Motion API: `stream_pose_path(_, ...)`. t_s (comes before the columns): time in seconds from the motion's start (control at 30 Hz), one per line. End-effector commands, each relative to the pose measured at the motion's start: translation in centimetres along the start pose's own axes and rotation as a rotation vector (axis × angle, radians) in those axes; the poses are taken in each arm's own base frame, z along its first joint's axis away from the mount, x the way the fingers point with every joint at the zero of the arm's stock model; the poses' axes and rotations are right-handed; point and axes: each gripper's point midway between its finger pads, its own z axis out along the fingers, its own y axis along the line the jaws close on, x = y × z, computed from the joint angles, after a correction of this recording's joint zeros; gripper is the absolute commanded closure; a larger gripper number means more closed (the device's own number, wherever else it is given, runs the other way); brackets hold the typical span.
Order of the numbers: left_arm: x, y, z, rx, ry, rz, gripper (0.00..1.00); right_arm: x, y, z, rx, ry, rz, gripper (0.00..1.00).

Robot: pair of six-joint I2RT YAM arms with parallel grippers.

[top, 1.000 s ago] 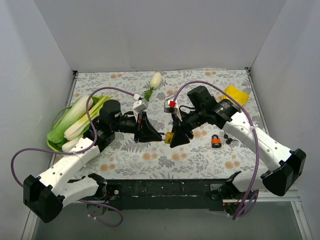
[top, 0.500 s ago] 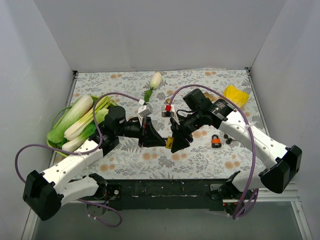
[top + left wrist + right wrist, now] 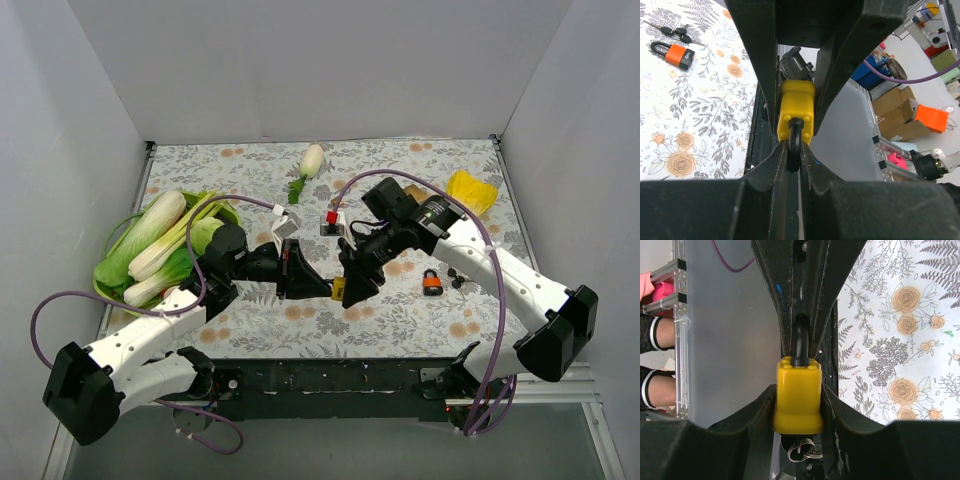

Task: Lock with the key
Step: Lock the lock.

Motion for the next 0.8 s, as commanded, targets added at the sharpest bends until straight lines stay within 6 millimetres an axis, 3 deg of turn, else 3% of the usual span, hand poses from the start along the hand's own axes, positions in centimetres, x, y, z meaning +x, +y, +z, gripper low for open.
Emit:
stream_pose_path(0.0, 0.7, -2.5, 1.6, 0.105, 0.011, -0.078, 1.00, -10.7, 0.3, -0.1, -0.009, -0.290, -0.427, 0.99)
stream_pose_path(0.33, 1.3, -3.3, 1.4, 0.120, 0.010, -0.079, 1.00, -10.2, 0.9, 1.1, -0.053, -0.279, -0.429, 0.99)
stream_pose_path(0.53, 1.5, -2.7, 0.2, 0.062, 0.023, -0.058, 1.00, -9.0, 0.9, -0.3, -0.015, -0.256, -0.430, 0.99)
stream_pose_path(0.77, 0.0, -2.7, -1.7, 0.011, 0.002, 0.043, 0.95, -5.9, 0.2, -1.9, 0.030, -0.215, -0.390, 0.99)
